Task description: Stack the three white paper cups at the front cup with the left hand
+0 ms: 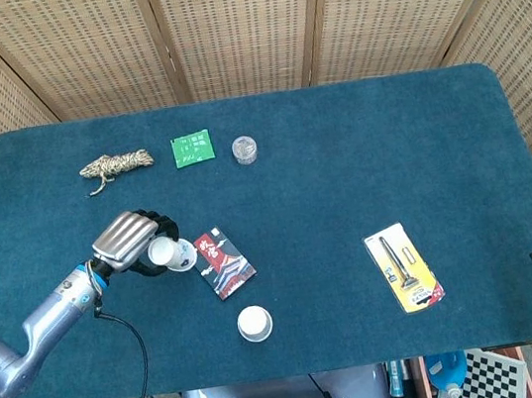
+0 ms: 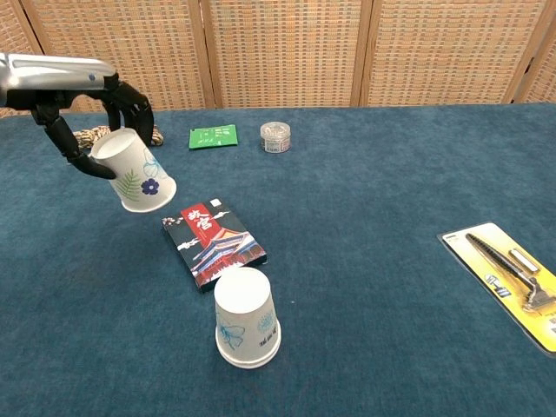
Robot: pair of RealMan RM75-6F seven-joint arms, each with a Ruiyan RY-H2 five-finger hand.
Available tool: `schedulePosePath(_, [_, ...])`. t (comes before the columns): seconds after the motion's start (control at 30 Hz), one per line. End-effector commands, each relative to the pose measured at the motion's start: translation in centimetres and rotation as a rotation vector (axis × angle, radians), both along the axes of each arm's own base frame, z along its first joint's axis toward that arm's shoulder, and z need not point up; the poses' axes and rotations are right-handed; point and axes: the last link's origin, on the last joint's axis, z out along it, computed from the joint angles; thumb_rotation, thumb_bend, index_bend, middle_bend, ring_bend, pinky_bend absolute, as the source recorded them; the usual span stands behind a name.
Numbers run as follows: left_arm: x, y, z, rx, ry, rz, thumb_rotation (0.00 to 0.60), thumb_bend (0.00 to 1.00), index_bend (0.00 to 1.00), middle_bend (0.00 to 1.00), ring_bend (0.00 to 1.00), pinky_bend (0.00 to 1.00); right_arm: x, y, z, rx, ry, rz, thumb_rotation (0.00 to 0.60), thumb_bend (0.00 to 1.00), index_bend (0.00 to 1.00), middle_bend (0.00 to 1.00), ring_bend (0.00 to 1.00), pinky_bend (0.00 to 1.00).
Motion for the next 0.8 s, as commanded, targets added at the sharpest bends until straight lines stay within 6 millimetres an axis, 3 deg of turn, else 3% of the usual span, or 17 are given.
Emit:
schedulePosePath(0.03, [4.3,-2.2,1.5,-0.081,-0.044,-0.144,0.600,0.22,0.44,0.43,0.35,0.36,0.0,0.0,0.0,-0.002,0.001,-0.002,0.600,0.00,0.00,0.00,0.00,0.00])
schedulePosePath(0.13, [5.8,-3.0,1.0,-0.142,-0.030,-0.187,0.600,0.22,0.45,0.43,0.35,0.36,0.0,0.0,0.1,-0.003,0.003,-0.003,0.600,0.00,0.00,0.00,0.00,0.00])
schedulePosePath(0.27, [8.0,-4.1,-1.2,-0.226,0.026,-0.284,0.600,0.21,0.45,0.43,0.35,0.36,0.0,0.1,0.1,-0.005,0.004,-0.003,0.600,0.00,0.00,0.00,0.00,0.00])
schedulePosePath(0.8, [10.4,-5.5,-5.2,-0.350,0.076,-0.330,0.600,0.22,0.45,0.43,0.35,0.35,-0.4,-0.1,0.1,-0.004,0.005,-0.017,0.600,0.00,0.00,0.00,0.00,0.00])
